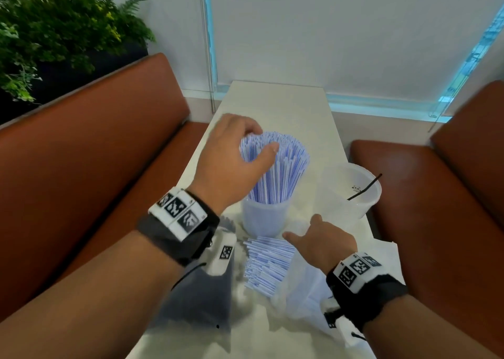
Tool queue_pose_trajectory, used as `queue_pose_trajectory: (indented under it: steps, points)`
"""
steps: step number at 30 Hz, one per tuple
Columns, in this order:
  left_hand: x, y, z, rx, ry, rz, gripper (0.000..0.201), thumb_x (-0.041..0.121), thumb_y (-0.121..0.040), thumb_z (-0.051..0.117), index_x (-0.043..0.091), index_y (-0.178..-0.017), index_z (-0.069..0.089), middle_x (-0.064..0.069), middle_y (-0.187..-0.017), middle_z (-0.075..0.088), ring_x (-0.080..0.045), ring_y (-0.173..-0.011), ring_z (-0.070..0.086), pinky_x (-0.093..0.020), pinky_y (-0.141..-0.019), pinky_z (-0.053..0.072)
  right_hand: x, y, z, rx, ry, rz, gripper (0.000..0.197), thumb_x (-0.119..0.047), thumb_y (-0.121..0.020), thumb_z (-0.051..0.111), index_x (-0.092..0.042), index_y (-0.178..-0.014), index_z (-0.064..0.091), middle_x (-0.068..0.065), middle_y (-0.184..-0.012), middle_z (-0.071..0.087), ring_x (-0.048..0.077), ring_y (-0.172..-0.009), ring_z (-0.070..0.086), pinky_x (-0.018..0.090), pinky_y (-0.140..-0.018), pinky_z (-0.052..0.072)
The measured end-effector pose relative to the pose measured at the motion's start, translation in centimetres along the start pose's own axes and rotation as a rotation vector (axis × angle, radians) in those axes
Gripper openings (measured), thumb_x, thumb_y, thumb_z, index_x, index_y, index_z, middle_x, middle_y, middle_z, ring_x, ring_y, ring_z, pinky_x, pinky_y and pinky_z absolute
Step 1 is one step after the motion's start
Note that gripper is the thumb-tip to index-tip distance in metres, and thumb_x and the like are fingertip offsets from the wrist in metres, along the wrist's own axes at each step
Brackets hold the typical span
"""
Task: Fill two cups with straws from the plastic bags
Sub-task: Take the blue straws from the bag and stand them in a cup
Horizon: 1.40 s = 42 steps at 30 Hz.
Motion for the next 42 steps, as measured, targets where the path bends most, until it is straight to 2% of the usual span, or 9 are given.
queue_pose_trajectory:
  steps: [4,7,9,13,19,26,30,34,42]
  points:
    - [0.4,5.9,4.4,-0.505,-0.090,-0.025,0.026,0.050,-0.091,0.053,0.029,-0.077,0.057,0.010,-0.072,0.059,-0.008,-0.068,0.057,-0.026,-0.059,0.044,-0.1,-0.4,1.2,-0.049,-0.042,-0.044,0.030,-0.047,-0.090,0.049,-0.021,-0.102,0.057,-0.003,-0.105,0.066,0.022,-0.088,0.060,0.031,-0.070,0.040]
    - [-2.6,11.0,8.8,-1.006,-0.312,-0.109,0.023,0.044,-0.097,0.051,0.029,-0.091,0.068,0.008,-0.088,0.066,-0.013,-0.079,0.061,-0.034,-0.070,0.052,-0.3,-0.6,1.2,-0.067,-0.131,-0.064,0.013,-0.031,-0.090,0.046,-0.021,-0.086,0.053,-0.002,-0.090,0.059,0.023,-0.084,0.059,0.030,-0.065,0.039]
    - [-3.7,13.0,11.0,-1.126,-0.352,-0.109,0.027,0.036,-0.100,0.051,0.023,-0.114,0.070,0.002,-0.110,0.066,-0.020,-0.099,0.063,-0.038,-0.085,0.052,-0.4,-0.5,1.0,-0.080,-0.154,-0.062,0.010,-0.026,-0.090,0.048,-0.022,-0.082,0.048,-0.003,-0.088,0.055,0.023,-0.086,0.059,0.030,-0.068,0.040]
    - [-4.1,14.6,15.2,-1.192,-0.370,-0.042,0.047,0.032,-0.098,0.055,0.013,-0.141,0.053,-0.008,-0.135,0.052,-0.028,-0.120,0.053,-0.039,-0.096,0.048,-0.7,0.1,0.5,-0.056,-0.173,-0.112,0.005,-0.021,-0.095,0.047,-0.017,-0.093,0.050,0.005,-0.103,0.060,0.027,-0.095,0.060,0.033,-0.081,0.047]
    - [-4.2,15.4,18.5,-1.350,-0.528,0.074,0.030,0.007,-0.091,0.059,0.001,-0.120,0.056,-0.018,-0.119,0.058,-0.035,-0.108,0.057,-0.041,-0.098,0.047,-0.5,1.2,-0.3,-0.055,-0.219,-0.179,0.016,-0.016,-0.098,0.045,-0.008,-0.106,0.056,0.008,-0.108,0.063,0.026,-0.098,0.060,0.035,-0.086,0.048]
    - [-4.6,15.2,19.4,-1.316,-0.552,0.034,0.028,0.010,-0.091,0.062,0.007,-0.118,0.061,-0.011,-0.117,0.061,-0.032,-0.102,0.064,-0.032,-0.072,0.044,-0.2,1.1,-0.5,-0.041,-0.238,-0.157,0.016,-0.021,-0.101,0.042,-0.011,-0.105,0.054,0.005,-0.104,0.062,0.025,-0.094,0.059,0.036,-0.085,0.048]
    - [-4.4,13.8,17.8,-1.155,-0.662,0.128,0.018,0.017,-0.095,0.053,0.014,-0.110,0.061,-0.002,-0.090,0.059,-0.027,-0.084,0.064,-0.031,-0.060,0.037,-0.1,0.7,-0.4,-0.040,-0.227,-0.114,0.017,-0.018,-0.100,0.040,-0.013,-0.114,0.049,0.003,-0.100,0.062,0.024,-0.090,0.059,0.036,-0.078,0.047]
    - [-6.7,12.7,14.1,-1.119,-0.719,0.120,0.010,0.011,-0.094,0.052,0.017,-0.102,0.052,0.005,-0.063,0.038,-0.018,-0.052,0.039,-0.028,-0.048,0.025,-0.4,0.5,-0.1,-0.030,-0.267,-0.158,0.051,-0.017,-0.098,0.041,-0.030,-0.147,0.030,-0.001,-0.106,0.060,0.021,-0.091,0.060,0.035,-0.076,0.043]
    - [-12.8,12.5,4.4,-1.024,-0.709,-0.064,0.007,0.034,-0.090,0.054,0.034,-0.093,0.048,0.011,-0.078,0.051,-0.019,-0.075,0.060,-0.032,-0.065,0.044,0.2,-0.6,1.5,0.005,-0.269,-0.211,0.036,-0.023,-0.105,0.042,-0.026,-0.139,0.050,-0.001,-0.132,0.055,0.022,-0.118,0.053,0.029,-0.090,0.040]
Point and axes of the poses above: each hand's wrist, its own y-axis away from the middle knuckle, its own z-axis out of the palm, x = y × z, the point moved 6 cm from there along -y, towards the middle knuckle
